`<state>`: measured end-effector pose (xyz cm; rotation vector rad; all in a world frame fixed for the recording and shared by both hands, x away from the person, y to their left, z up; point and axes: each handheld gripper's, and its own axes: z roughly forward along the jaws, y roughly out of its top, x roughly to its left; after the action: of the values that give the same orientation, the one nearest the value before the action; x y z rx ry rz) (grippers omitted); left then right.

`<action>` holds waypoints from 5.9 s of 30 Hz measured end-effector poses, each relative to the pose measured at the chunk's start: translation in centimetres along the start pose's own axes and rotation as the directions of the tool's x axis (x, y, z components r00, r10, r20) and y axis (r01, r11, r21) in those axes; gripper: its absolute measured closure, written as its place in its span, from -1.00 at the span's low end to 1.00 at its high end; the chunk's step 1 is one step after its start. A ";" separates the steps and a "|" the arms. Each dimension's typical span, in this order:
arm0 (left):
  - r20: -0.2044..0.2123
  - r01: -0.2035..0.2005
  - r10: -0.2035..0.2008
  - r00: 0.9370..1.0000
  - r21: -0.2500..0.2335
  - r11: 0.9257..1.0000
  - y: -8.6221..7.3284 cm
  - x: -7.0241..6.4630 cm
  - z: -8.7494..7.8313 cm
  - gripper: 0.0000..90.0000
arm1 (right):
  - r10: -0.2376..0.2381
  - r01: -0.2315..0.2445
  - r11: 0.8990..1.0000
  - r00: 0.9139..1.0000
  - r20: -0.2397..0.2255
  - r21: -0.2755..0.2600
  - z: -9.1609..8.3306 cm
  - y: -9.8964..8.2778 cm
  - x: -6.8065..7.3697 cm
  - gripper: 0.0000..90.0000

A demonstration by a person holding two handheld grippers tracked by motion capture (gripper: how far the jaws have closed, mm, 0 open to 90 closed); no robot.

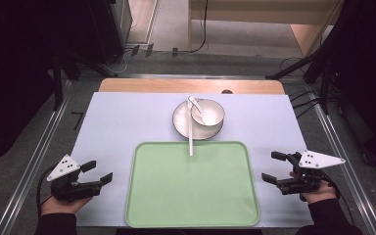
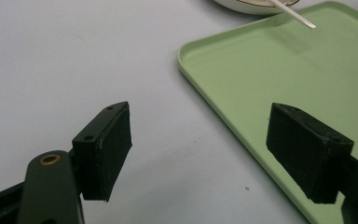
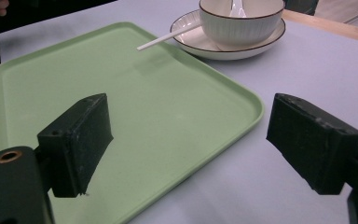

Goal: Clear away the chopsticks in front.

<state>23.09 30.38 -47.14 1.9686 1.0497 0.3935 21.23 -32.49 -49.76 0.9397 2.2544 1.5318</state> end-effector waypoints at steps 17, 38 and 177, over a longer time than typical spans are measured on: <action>0.040 0.033 -0.035 0.999 0.041 0.999 -0.2 -0.1 0.8 -0.51 | -0.004 0.004 1.000 1.000 -0.001 0.006 0.0 0.0 0.0 -0.69; 0.061 0.080 -0.084 0.995 0.056 0.995 -0.3 0.2 0.6 -0.01 | -0.008 0.008 1.000 1.000 -0.001 0.003 0.0 0.0 0.1 -0.69; -0.103 0.153 -0.129 0.986 0.281 0.947 16.0 -10.1 25.1 0.26 | 0.016 -0.016 1.000 1.000 -0.006 0.014 0.4 0.0 0.3 -0.67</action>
<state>40.68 4.33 -48.04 2.1292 1.3564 0.2563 21.28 -32.00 -49.90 0.9601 2.2698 1.5292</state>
